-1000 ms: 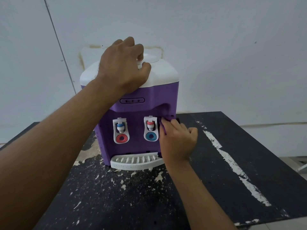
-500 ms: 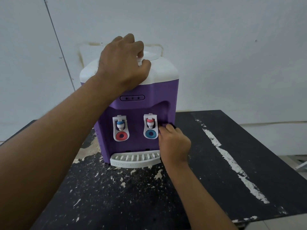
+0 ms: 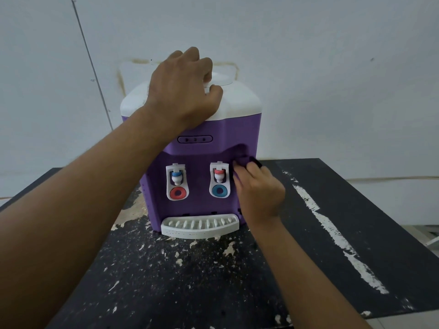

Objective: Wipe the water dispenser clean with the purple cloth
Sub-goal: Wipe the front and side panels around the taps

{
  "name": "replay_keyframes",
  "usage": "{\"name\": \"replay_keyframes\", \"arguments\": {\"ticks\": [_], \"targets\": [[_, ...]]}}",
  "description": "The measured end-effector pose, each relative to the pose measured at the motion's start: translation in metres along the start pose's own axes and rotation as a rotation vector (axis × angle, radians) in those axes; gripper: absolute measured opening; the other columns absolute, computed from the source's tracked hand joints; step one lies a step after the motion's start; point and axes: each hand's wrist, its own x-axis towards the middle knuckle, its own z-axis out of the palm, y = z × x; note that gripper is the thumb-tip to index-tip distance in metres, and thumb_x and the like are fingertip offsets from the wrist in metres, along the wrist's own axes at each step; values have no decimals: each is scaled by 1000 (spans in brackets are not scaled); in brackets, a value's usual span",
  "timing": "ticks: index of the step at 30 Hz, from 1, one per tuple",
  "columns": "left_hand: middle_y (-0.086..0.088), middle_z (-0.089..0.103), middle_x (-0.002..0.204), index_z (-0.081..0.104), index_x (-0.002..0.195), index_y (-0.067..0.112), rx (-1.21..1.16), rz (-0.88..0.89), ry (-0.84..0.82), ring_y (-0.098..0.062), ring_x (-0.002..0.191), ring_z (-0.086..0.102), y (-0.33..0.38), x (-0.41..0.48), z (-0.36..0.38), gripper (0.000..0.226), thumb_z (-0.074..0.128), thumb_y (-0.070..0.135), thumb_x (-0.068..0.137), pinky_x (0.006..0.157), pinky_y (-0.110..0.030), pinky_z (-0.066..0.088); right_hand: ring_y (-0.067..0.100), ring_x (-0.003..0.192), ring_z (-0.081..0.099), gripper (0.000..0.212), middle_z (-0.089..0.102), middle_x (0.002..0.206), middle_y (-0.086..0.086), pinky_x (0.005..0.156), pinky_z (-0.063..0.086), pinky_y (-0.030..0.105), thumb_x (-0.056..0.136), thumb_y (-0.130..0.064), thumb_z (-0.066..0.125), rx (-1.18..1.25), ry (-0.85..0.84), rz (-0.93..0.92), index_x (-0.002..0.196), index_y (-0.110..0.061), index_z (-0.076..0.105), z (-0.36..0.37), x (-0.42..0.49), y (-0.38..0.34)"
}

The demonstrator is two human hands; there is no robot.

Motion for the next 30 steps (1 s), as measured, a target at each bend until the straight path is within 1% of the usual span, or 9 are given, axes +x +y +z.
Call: {"name": "replay_keyframes", "arguments": {"ticks": [3,5,7,11,14,19,24,27,30], "targets": [[-7,62,105,69,104,11,4,1,1,-29,95,54,-2,0,1,37,50,37,87,76,-35,41,20,60,70,18,80,88,-1,43,53,29,77,-12,99,53,-175,-22,89,-16,86,6,-39,-1],[-7,62,105,69,104,11,1,0,4,-26,92,50,-3,0,2,37,50,37,87,75,-34,39,21,59,70,26,80,87,-1,43,52,29,67,-11,103,60,-322,-51,86,-17,86,7,-63,-2],[-6,62,104,69,103,11,-2,-2,6,-22,89,45,-3,1,3,37,50,38,87,75,-33,38,22,57,69,32,78,83,-2,42,51,30,60,-9,104,56,-402,-77,86,-18,87,9,-73,-5],[-5,61,101,69,101,11,-10,-9,14,-21,88,44,-3,0,3,36,50,37,86,74,-33,36,22,59,68,28,77,84,-2,45,52,30,67,-9,101,71,-350,-87,90,-19,88,13,-67,0],[-3,60,100,69,101,11,-7,-3,6,-21,87,44,-3,0,2,36,50,38,85,74,-33,36,23,59,69,32,78,85,-1,46,56,32,65,-7,100,87,-328,-183,93,-18,88,16,-69,-7],[2,52,96,68,100,12,3,-12,2,-21,87,43,-2,1,3,35,50,38,85,73,-32,35,17,57,68,32,76,81,-6,43,53,26,63,-15,99,100,-393,-326,93,-22,88,26,-71,-44],[-1,58,101,68,101,13,10,-13,-2,-20,88,43,-1,1,4,36,49,40,85,73,-33,35,12,56,64,20,73,78,-10,42,50,24,70,-18,92,155,-426,-406,87,-26,86,36,-69,-93],[3,52,97,68,100,13,9,-14,-7,-20,87,44,-2,2,3,37,49,41,84,72,-33,36,10,56,63,17,72,75,-12,41,47,23,71,-20,93,191,-468,-410,83,-28,84,39,-66,-115],[5,48,95,68,100,13,6,-12,-4,-20,87,43,-2,2,3,37,49,41,84,72,-32,35,11,55,64,21,73,78,-11,40,47,22,71,-20,96,219,-460,-322,89,-27,86,36,-65,-109]]}}
